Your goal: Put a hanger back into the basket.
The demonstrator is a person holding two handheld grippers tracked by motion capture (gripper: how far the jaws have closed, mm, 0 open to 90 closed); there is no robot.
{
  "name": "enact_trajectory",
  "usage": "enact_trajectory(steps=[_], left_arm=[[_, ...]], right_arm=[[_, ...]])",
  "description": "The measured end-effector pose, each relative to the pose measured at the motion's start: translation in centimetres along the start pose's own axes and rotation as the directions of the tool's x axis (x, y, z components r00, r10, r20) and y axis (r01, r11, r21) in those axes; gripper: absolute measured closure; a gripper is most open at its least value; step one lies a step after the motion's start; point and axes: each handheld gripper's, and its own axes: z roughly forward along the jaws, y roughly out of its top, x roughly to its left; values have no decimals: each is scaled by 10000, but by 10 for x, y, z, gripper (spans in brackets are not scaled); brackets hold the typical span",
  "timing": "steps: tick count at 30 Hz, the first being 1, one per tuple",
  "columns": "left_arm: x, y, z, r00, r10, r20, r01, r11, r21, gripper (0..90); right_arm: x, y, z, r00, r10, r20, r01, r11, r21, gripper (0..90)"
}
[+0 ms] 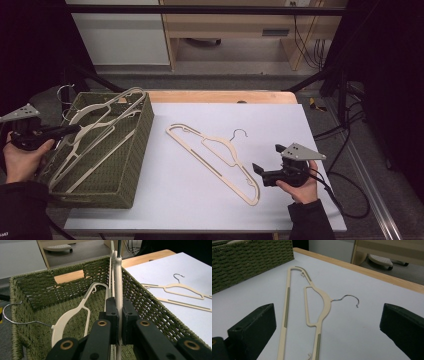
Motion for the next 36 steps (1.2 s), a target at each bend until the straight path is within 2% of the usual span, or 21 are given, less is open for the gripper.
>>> enact_trajectory(steps=[4,6,8,12,15,18,21,23,24,25,26,27,28,29,31,33,34,35,36], left_arm=[[0,-5,9,9999,-119,-118,124,9989,445,859],[2,-10,14,9995,-275,-135,283,9976,635,859],[6,-19,20,9977,-669,-142,678,9947,769,859],[8,-28,29,9956,-920,-166,932,9904,1021,858],[7,-29,33,9960,-877,-185,892,9895,1138,856],[8,-32,41,9917,-1199,-474,1252,9834,1314,851],[11,-35,43,9894,-1307,-627,1384,9805,1392,845],[15,-39,45,9829,-1522,-1034,1666,9747,1490,831],[15,-39,45,9829,-1522,-1034,1666,9747,1490,827],[17,-39,45,9791,-1685,-1138,1849,9705,1544,821],[17,-39,45,9751,-1749,-1360,1957,9677,1589,821],[19,-40,46,9660,-1648,-1992,2025,9612,1872,811],[19,-40,46,9660,-1648,-1992,2025,9612,1872,797],[22,-43,46,9506,-1674,-2612,2289,9468,2262,786],[26,-47,44,9395,-1997,-2782,2656,9377,2238,773],[28,-51,43,9331,-2077,-2937,2808,9309,2338,767],[28,-51,43,9331,-2077,-2937,2808,9309,2338,760],[28,-53,41,9297,-2123,-3009,2887,9274,2378,749],[28,-54,41,9282,-2118,-3059,2898,9272,2374,740]], right_arm=[[0,0,0,10000,6,-28,-6,10000,-12,10],[0,0,0,10000,3,-16,-3,10000,-9,10],[0,0,0,10000,6,3,-6,10000,7,10],[0,-1,1,10000,8,-12,-8,10000,14,9],[0,-1,0,10000,-4,-17,4,10000,4,9],[-1,0,-1,10000,-38,12,38,10000,-48,8],[-1,0,-2,10000,-12,15,12,10000,-70,8],[-1,0,-1,10000,-69,13,69,10000,-42,9],[0,0,-1,10000,-24,33,24,10000,-43,9],[0,-1,-1,10000,-66,18,66,10000,-47,9],[0,-1,-1,10000,-66,18,66,10000,-47,9],[0,-1,0,10000,-53,35,53,10000,-37,9],[0,-1,0,10000,-53,35,53,10000,-37,9],[0,-1,-1,10000,-38,57,38,10000,-41,9],[0,-1,-1,10000,-31,45,32,10000,-51,9],[0,-1,-1,10000,-22,24,22,10000,-12,10],[0,-1,-1,10000,-22,24,22,10000,-12,10],[0,-1,0,10000,-46,12,46,10000,-16,10],[0,-1,0,10000,-44,0,44,10000,-8,10]])
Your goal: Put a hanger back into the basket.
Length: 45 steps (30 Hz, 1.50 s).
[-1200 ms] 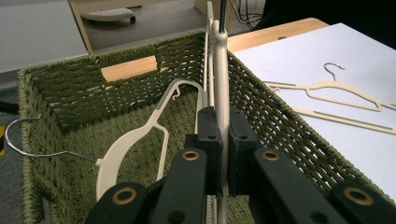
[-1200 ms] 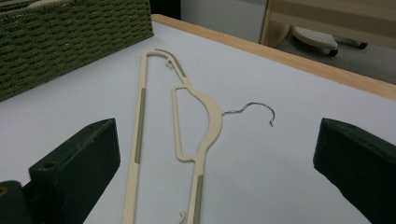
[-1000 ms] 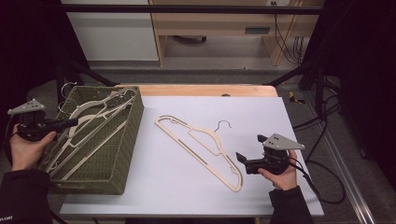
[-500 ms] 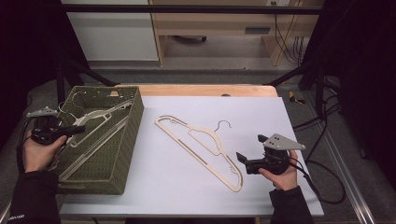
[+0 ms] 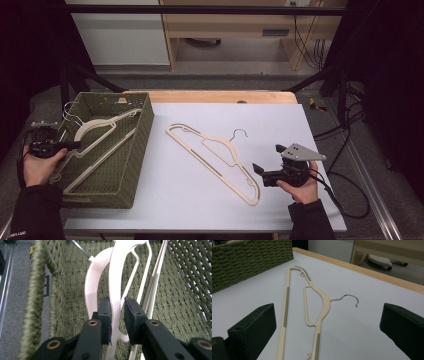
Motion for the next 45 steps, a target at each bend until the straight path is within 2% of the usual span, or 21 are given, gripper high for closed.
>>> enact_trajectory(steps=[6,14,16,18,21,22,24,25,26,27,30,31,32,33,35,36,38,39,40,41,45], left_arm=[[-1,-2,-3,9992,-6,-391,20,9993,376,658],[-12,-5,-30,9996,248,168,-233,9961,-854,611],[-25,-4,-44,9973,490,553,-385,9835,-1769,569],[-30,-3,-49,9957,652,652,-513,9793,-1960,535],[-51,-2,-59,9882,1196,957,-891,9570,-2762,498],[-66,-1,-64,9805,1515,1252,-1040,9404,-3237,476],[-74,0,-66,9762,1687,1363,-1134,9328,-3420,444],[-91,1,-69,9650,2172,1469,-1483,9142,-3772,430],[-100,2,-71,9601,2357,1503,-1598,9039,-3967,412],[-100,2,-71,9601,2357,1503,-1598,9039,-3967,390],[-128,3,-75,9424,2860,1734,-1807,8716,-4557,346],[-146,3,-76,9250,3257,1956,-1988,8538,-4812,308],[-146,3,-76,9250,3257,1956,-1988,8538,-4812,282],[-164,4,-77,9065,3678,2075,-2243,8356,-5014,250],[-180,4,-76,8897,4014,2174,-2429,8195,-5191,203],[-180,4,-76,8897,4014,2174,-2429,8195,-5191,186],[-196,3,-73,8745,4197,2431,-2448,8147,-5257,168],[-211,2,-68,8620,4373,2566,-2537,8102,-5284,141],[-211,2,-68,8620,4373,2566,-2537,8102,-5284,137],[-218,1,-65,8544,4460,2668,-2569,8087,-5292,134],[-246,-4,-45,8280,4569,3252,-2468,8176,-5202,132]], right_arm=[[0,-1,0,10000,32,-11,-32,10000,3,13],[-2,-2,1,9999,81,64,-81,10000,11,16],[-2,-2,0,9999,106,90,-106,9999,6,18],[-2,-2,0,9999,104,88,-104,9999,14,18],[-3,-2,0,9999,102,110,-102,9999,47,20],[-3,-2,0,9998,139,151,-140,9999,26,21],[-3,-2,1,9998,134,142,-134,9999,44,21],[-4,-3,1,9998,158,144,-159,9998,120,23],[-4,-3,1,9998,96,160,-98,9999,134,23],[-4,-3,1,9998,96,160,-98,9999,134,23],[-3,-4,3,9996,193,199,-197,9996,212,27],[-3,-5,4,9996,177,206,-183,9995,268,30],[-3,-5,4,9996,177,206,-183,9995,268,30],[-3,-5,6,9997,172,166,-178,9991,373,32],[-3,-6,7,9998,119,155,-125,9991,410,33],[-3,-6,7,9998,119,155,-125,9991,410,33],[-3,-7,8,9998,136,146,-143,9987,494,33],[-3,-8,9,9998,139,145,-146,9984,543,34],[-3,-8,10,9998,151,158,-160,9982,575,35],[-3,-9,11,9997,174,154,-184,9978,632,35],[-3,-11,15,9997,152,168,-165,9969,768,39]])
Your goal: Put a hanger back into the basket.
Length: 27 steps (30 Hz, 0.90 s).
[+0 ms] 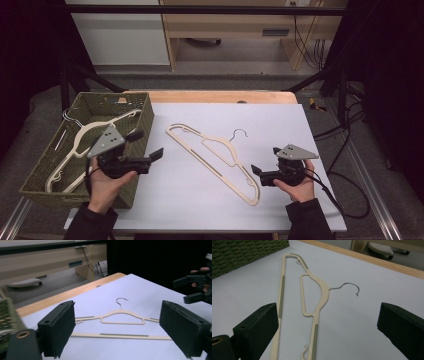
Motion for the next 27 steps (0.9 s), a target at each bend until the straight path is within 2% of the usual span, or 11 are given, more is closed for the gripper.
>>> enact_trajectory(steps=[4,7,14,16,18,19,20,22,23,27], left_arm=[[-7,-7,16,9997,-72,230,69,9999,131,135],[-14,-17,31,9990,2,447,-29,9982,591,134],[-17,-29,38,9985,62,542,-111,9958,912,132],[-17,-32,40,9982,21,602,-83,9948,1020,129],[-16,-32,41,9981,27,616,-94,9941,1077,127],[-16,-33,42,9982,36,603,-103,9937,1119,123],[-16,-33,43,9982,41,595,-111,9931,1171,123],[-16,-34,43,9982,45,594,-116,9927,1199,122],[-16,-34,43,9985,74,543,-140,9926,1210,122],[-13,-34,44,9990,-19,457,-37,9926,1213,122]], right_arm=[[1,-2,6,10000,24,-29,-23,9997,224,47],[1,-4,12,10000,-25,-39,26,9990,452,57],[3,-9,29,10000,-39,-32,42,9946,1034,86],[4,-12,38,10000,18,45,-24,9902,1399,129],[3,-13,41,10000,-49,78,37,9884,1518,149],[3,-15,47,9999,14,165,-44,9831,1831,179],[3,-16,50,9998,-156,155,122,9803,1969,202],[3,-17,53,9998,-126,126,96,9767,2145,220],[2,-20,59,9997,-212,108,181,9719,2348,268],[0,-24,72,9999,-102,-60,115,9628,2700,352]])
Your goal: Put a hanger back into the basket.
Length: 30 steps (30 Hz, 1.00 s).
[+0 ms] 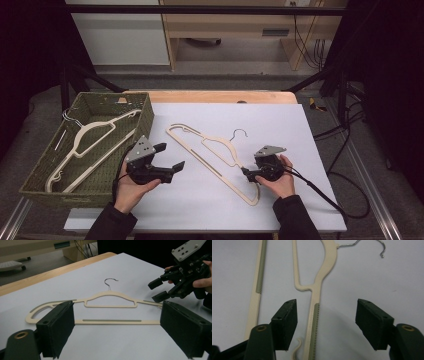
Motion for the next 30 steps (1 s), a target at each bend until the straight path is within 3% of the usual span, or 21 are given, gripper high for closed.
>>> enact_trajectory(steps=[3,5,8,11,18,27,29,30], left_arm=[[0,0,0,10000,-34,-14,34,10000,-28,124],[0,0,1,10000,-52,-7,52,10000,7,125],[0,0,2,10000,-36,4,36,10000,53,125],[0,-1,4,10000,-41,-12,41,9999,133,126],[-2,-2,6,10000,-29,30,29,9998,188,127],[-4,-3,9,10000,70,17,-71,9994,328,130],[-4,-3,11,10000,89,16,-90,9991,408,131],[-4,-3,13,10000,98,12,-98,9989,459,131]], right_arm=[[0,0,6,9999,62,-88,-60,9998,206,385],[2,-2,13,9998,-199,5,198,9981,584,433],[3,-3,16,9997,-255,28,252,9972,701,459],[5,-2,15,9998,-216,-52,220,9968,773,565],[12,1,14,9997,-250,24,246,9943,1038,667],[13,3,14,10000,24,52,-31,9912,1324,795],[14,5,14,9988,476,61,-480,9888,1410,797],[13,5,14,9990,434,-140,-412,9903,1325,799]])
